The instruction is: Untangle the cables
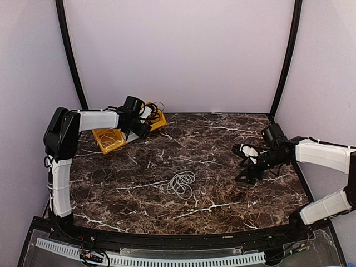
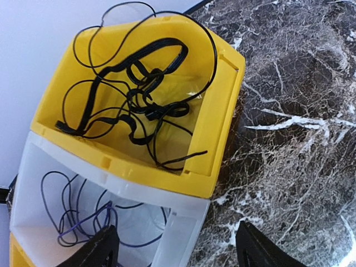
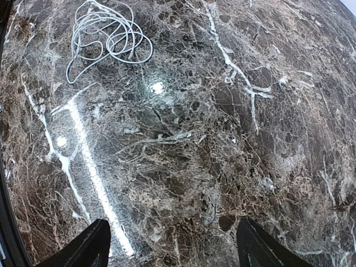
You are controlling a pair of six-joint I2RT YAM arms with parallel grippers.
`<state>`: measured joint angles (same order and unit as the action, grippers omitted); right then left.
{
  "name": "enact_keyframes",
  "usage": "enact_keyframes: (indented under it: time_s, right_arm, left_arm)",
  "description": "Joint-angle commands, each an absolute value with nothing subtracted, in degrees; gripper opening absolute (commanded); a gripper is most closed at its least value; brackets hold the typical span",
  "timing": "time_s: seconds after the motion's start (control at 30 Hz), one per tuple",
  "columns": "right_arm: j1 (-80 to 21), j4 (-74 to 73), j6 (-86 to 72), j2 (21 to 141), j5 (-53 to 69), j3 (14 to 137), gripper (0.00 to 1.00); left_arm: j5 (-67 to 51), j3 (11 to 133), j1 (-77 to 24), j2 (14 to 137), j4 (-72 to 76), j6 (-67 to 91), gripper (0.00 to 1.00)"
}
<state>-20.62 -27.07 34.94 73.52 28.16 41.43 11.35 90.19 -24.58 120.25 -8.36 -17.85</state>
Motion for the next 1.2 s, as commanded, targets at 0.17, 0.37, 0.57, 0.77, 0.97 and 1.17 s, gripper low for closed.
enact_keyframes:
  time_s: [0.17,0.37,0.57,0.77,0.97,1.17]
  right_arm:
    - [-21.09,-26.57,35.13,73.91,27.42,42.63,0.80]
    - [-21.13,-26.77,35.25,74.75,27.60,42.80,0.80]
    - [-21.51,-26.85,35.43,75.22,27.67,42.89,0.80]
    - [-22.55,-27.07,35.43,76.35,27.13,43.26,0.80]
    - [-22.68,-26.45,34.76,75.74,26.08,43.16,0.80]
    - [-22.68,-26.04,34.51,76.07,25.80,43.22,0.79]
  left_arm:
    - [5.54,97.03,-23.99,126.37,-17.09,-19.35,0.68]
    - [-0.70,88.81,-24.04,120.22,-19.11,-20.82,0.55]
    - [-0.94,74.87,-24.10,109.27,-11.87,-22.78,0.59]
    - [1.84,79.98,-24.95,104.95,-9.43,-17.73,0.65]
    - [0.23,81.75,-28.30,103.70,-0.98,-6.04,0.66]
    - [6.10,86.37,-32.24,109.69,5.00,4.34,0.61]
